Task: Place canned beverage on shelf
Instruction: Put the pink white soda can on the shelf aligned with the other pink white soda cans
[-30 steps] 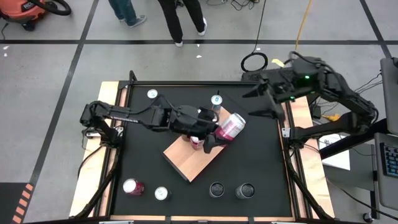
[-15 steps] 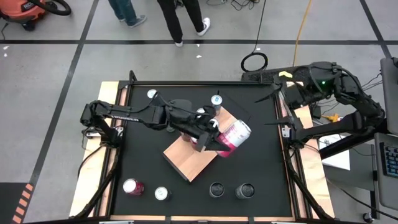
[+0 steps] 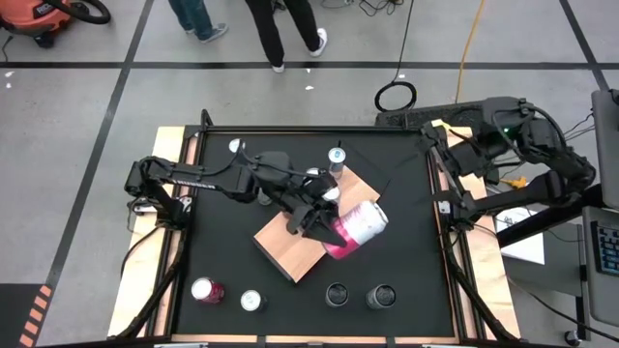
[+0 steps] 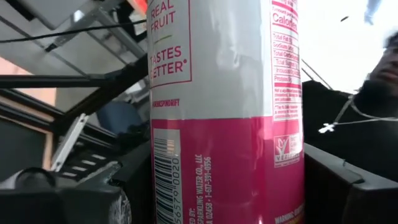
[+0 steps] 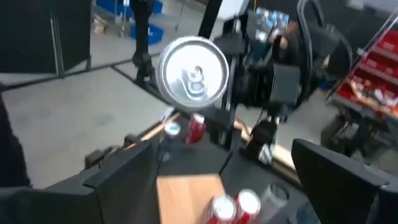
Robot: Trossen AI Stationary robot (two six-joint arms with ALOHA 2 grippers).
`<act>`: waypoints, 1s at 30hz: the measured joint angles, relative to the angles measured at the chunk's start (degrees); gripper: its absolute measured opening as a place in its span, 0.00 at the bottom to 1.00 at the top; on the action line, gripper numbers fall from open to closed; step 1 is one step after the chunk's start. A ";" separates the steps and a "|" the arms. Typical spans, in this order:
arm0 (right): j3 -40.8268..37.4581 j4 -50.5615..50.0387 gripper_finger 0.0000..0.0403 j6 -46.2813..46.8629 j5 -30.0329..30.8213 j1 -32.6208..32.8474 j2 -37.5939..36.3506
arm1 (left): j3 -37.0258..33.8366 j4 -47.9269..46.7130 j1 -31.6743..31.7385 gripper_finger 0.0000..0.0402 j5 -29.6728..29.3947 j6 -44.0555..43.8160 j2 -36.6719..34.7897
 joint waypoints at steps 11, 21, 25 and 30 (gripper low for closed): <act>0.00 9.07 0.94 3.03 -1.33 3.82 5.29 | 0.00 1.66 0.00 0.70 0.22 -4.53 0.00; 0.00 10.14 0.94 3.74 -1.40 6.58 8.05 | -0.80 1.22 0.04 0.70 -0.90 -4.48 0.00; 0.00 10.37 0.94 3.70 -1.35 7.37 8.16 | -1.36 0.78 0.04 0.70 -1.28 -4.39 0.11; 0.00 10.16 0.94 3.11 -1.31 8.71 9.03 | -1.36 2.25 0.35 0.70 -1.74 -4.42 1.22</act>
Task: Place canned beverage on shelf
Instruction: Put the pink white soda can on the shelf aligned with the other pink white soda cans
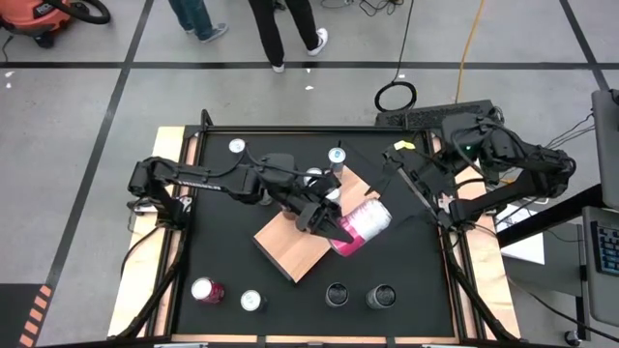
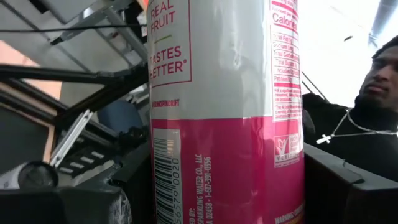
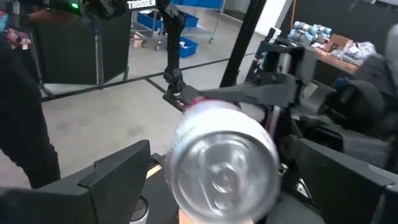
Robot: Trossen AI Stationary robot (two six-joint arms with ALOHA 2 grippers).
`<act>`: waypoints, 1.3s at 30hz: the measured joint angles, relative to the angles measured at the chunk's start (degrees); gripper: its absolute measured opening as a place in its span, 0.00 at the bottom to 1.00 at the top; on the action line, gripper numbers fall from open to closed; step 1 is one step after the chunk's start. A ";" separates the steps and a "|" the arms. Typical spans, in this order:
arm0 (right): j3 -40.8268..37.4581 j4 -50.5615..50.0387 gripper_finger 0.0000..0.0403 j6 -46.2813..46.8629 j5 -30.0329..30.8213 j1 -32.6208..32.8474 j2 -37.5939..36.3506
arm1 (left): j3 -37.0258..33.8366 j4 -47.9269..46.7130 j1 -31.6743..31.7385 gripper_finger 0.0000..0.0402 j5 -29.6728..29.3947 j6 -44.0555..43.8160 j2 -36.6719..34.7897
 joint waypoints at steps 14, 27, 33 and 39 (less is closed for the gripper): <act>0.02 -1.77 0.94 0.90 0.09 1.40 2.49 | -0.02 4.18 0.77 0.70 -0.70 0.28 1.67; 0.00 -1.31 0.93 1.03 0.11 1.44 3.51 | -0.02 4.54 0.74 0.70 -0.92 0.52 1.64; 0.00 -1.26 0.83 1.03 0.18 1.42 3.53 | -0.02 4.32 0.72 0.70 -0.94 1.64 1.64; 0.00 -1.20 0.73 1.53 0.31 1.40 3.53 | -0.02 4.20 0.72 0.70 -0.92 1.64 1.64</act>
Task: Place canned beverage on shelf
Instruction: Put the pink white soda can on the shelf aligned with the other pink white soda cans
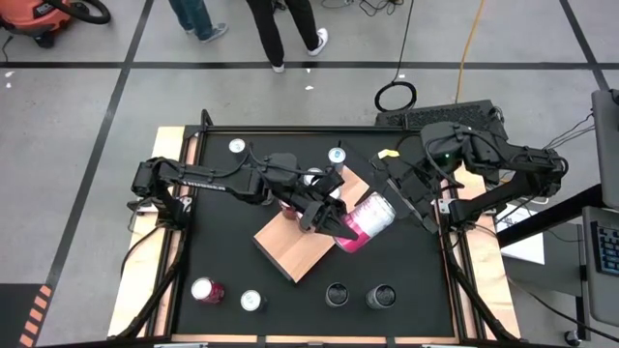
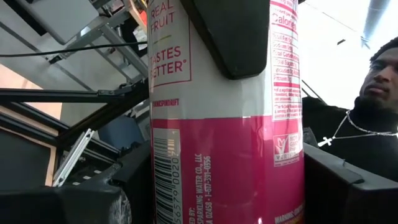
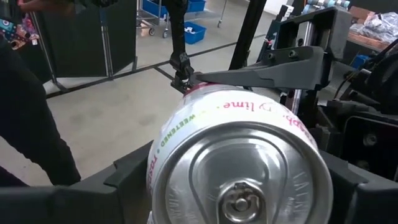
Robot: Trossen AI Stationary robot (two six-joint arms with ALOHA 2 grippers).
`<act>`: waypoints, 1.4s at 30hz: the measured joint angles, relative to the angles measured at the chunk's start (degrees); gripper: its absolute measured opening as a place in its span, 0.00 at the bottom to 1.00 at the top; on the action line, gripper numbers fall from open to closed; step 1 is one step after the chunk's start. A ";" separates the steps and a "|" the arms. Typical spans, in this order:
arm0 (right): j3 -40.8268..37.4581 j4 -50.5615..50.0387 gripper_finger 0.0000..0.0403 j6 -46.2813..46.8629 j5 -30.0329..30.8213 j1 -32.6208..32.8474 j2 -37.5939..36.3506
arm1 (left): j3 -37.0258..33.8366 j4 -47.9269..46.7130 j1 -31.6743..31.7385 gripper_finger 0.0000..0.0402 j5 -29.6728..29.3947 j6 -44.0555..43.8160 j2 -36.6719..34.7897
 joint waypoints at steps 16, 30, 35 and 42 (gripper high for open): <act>0.00 -1.81 0.80 1.44 -0.03 -0.04 -1.44 | 0.00 -0.07 -0.11 0.70 0.82 0.22 0.00; 0.39 -1.92 0.75 1.25 0.07 -0.04 -1.51 | 0.00 0.20 -0.11 0.70 1.81 0.37 0.00; 0.44 -1.93 0.82 1.22 1.14 -0.02 -1.76 | 0.00 0.20 -0.11 0.70 1.81 0.37 -0.11; 0.53 -1.87 0.84 2.45 1.15 -0.02 -2.48 | 0.00 0.33 -0.13 0.70 2.10 0.57 -0.20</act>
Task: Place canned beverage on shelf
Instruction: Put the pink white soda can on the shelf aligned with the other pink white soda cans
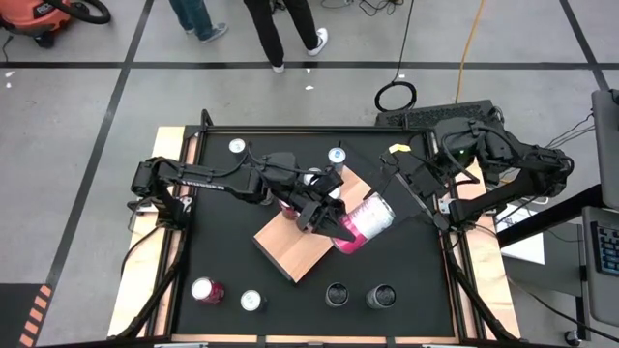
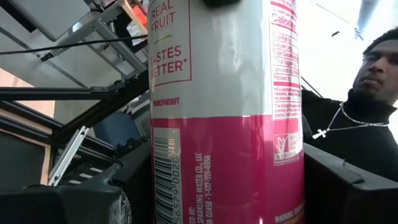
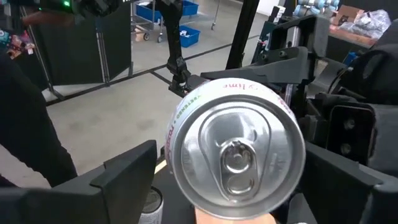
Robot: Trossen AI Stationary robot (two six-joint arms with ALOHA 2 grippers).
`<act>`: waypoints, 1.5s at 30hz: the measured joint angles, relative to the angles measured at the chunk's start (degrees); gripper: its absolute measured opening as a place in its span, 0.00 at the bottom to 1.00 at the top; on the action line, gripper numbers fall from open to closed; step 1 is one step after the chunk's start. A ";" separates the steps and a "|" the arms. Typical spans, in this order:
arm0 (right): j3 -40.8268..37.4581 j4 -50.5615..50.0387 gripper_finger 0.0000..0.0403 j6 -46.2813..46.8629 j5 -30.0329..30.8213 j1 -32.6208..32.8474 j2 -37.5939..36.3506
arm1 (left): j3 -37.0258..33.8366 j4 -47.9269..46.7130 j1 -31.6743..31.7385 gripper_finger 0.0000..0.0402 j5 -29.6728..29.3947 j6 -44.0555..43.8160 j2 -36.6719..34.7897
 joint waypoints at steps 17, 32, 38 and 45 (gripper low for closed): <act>0.02 0.52 0.81 0.39 0.03 0.00 0.44 | 0.00 -0.20 -0.02 0.70 0.00 0.85 -0.02; 0.02 2.12 0.78 1.59 -0.03 0.00 1.73 | 0.00 -1.29 0.02 0.70 -0.12 0.83 -0.02; 0.02 2.07 0.72 1.52 -0.06 0.00 1.70 | 0.00 -1.33 0.02 0.70 -0.16 0.83 -0.02; 0.02 1.58 0.68 1.19 -0.47 0.00 1.58 | 0.02 -1.58 -0.04 0.75 -3.64 -1.79 -0.02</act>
